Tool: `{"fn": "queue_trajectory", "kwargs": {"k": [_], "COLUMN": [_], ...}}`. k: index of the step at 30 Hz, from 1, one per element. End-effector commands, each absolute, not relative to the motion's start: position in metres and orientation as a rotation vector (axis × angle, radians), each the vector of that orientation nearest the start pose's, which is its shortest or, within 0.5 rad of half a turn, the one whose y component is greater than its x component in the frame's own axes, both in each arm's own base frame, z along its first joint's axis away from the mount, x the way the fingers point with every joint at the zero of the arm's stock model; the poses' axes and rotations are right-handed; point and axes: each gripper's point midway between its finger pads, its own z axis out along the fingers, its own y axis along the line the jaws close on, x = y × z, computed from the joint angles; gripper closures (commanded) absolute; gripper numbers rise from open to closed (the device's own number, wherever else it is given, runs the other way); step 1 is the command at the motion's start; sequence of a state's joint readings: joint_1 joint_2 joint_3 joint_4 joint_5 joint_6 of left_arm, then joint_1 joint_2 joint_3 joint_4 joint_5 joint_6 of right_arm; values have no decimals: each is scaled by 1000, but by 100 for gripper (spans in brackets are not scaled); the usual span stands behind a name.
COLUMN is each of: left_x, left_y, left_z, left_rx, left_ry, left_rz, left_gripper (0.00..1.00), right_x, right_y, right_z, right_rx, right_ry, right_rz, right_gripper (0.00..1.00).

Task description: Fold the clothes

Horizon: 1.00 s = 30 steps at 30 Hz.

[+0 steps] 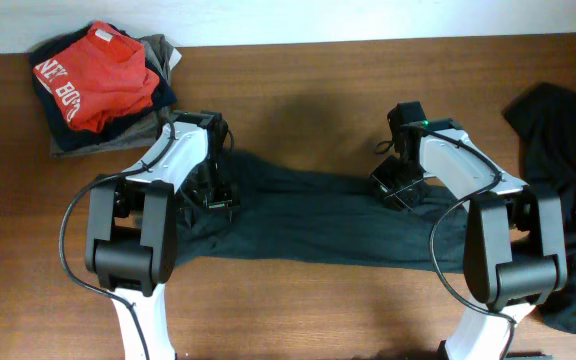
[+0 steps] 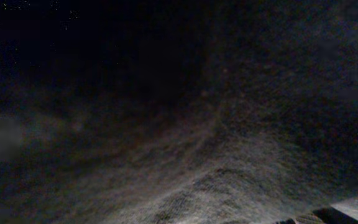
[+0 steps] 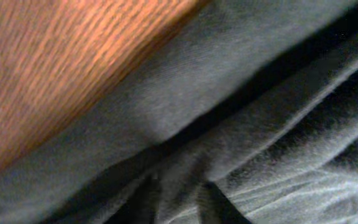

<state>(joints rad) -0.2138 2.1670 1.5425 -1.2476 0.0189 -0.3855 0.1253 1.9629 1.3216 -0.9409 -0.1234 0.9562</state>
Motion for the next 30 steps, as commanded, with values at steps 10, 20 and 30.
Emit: {"fn": "queue_trajectory", "kwargs": {"k": [10, 20, 30], "left_x": [322, 326, 325], "left_y": [-54, -18, 29], "left_z": [-4, -4, -4], "left_rx": [-338, -508, -734], "left_ry": [3394, 3381, 3345], "left_rz": [257, 237, 228], "left_gripper": [13, 14, 26], "right_x": [328, 304, 289], "right_y": [29, 19, 18], "right_z": [23, 61, 63], "right_rx": [1379, 1313, 1316], "right_ry": [2899, 2916, 2974], "right_rz": [-40, -123, -173], "right_gripper": [96, 95, 95]}}
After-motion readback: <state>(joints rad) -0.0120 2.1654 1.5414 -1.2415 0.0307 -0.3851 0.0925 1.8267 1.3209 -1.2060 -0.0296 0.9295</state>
